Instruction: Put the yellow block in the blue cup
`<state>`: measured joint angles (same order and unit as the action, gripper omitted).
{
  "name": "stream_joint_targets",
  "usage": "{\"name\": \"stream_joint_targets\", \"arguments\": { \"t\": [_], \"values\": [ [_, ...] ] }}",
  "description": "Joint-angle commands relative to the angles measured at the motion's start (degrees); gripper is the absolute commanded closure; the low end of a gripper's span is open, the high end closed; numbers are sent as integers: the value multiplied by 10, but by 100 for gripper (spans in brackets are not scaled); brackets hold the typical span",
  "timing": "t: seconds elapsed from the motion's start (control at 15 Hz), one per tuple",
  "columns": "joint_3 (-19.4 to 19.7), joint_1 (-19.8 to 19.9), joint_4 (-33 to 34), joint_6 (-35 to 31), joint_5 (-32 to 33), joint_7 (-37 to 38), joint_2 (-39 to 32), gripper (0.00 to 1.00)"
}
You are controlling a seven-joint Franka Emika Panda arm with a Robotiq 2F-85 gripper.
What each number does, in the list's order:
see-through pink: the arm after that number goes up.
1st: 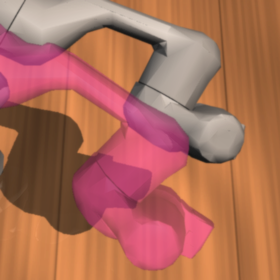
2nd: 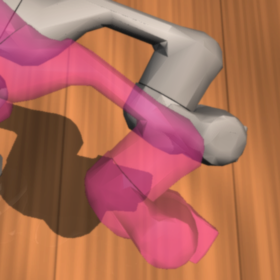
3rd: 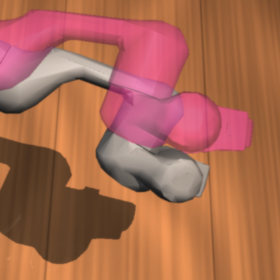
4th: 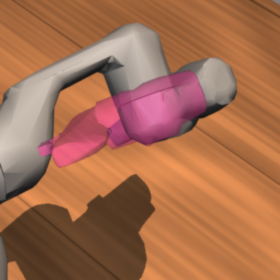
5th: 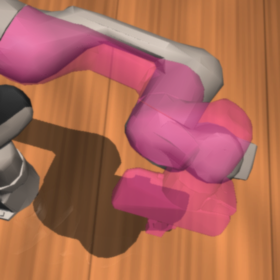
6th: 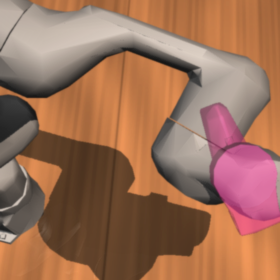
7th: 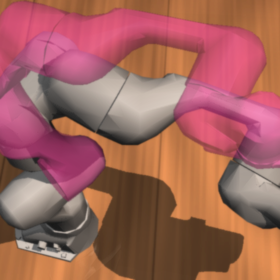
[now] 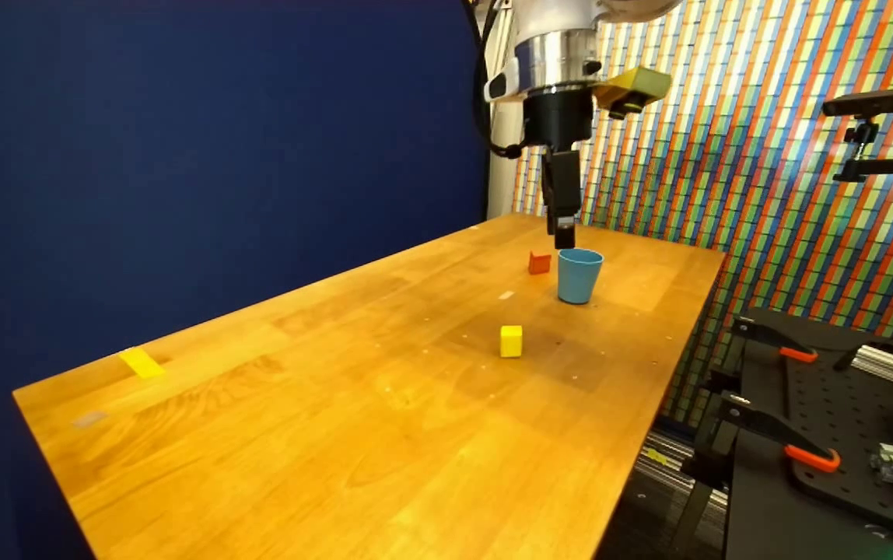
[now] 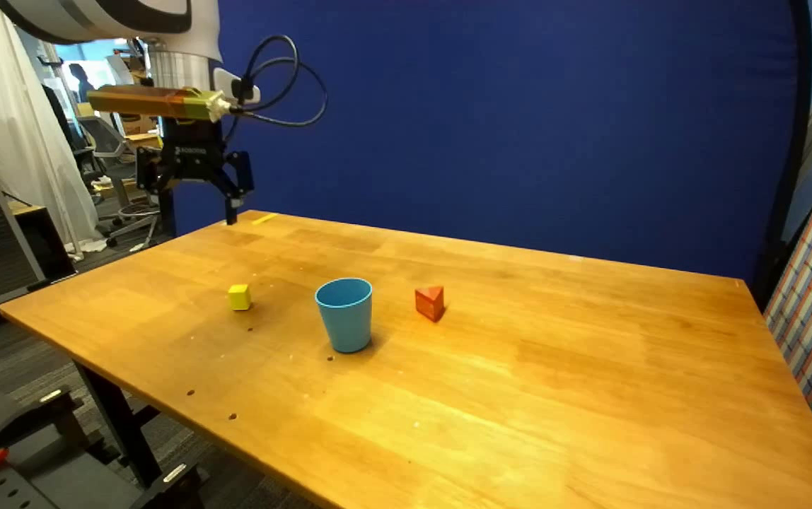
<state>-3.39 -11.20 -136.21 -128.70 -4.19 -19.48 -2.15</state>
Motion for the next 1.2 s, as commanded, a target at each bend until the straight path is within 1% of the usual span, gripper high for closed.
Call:
{"name": "stream_joint_targets", "arguments": {
  "t": [0.0, 0.13, 0.47, 1.0, 1.07, 1.13],
  "values": [
    [-27, 11, 78, 6, 12, -2, -102, 0],
    [-32, 9, 103, 4, 41, 24, -141, 0],
    [-36, 8, 145, -5, 87, 37, -219, 0],
    [-30, -7, 199, 3, 143, 80, -300, 0],
    [-27, -12, 207, 6, 152, 90, -308, 1],
    [-26, -16, 211, 7, 159, 100, -313, 26]
  ]
}}
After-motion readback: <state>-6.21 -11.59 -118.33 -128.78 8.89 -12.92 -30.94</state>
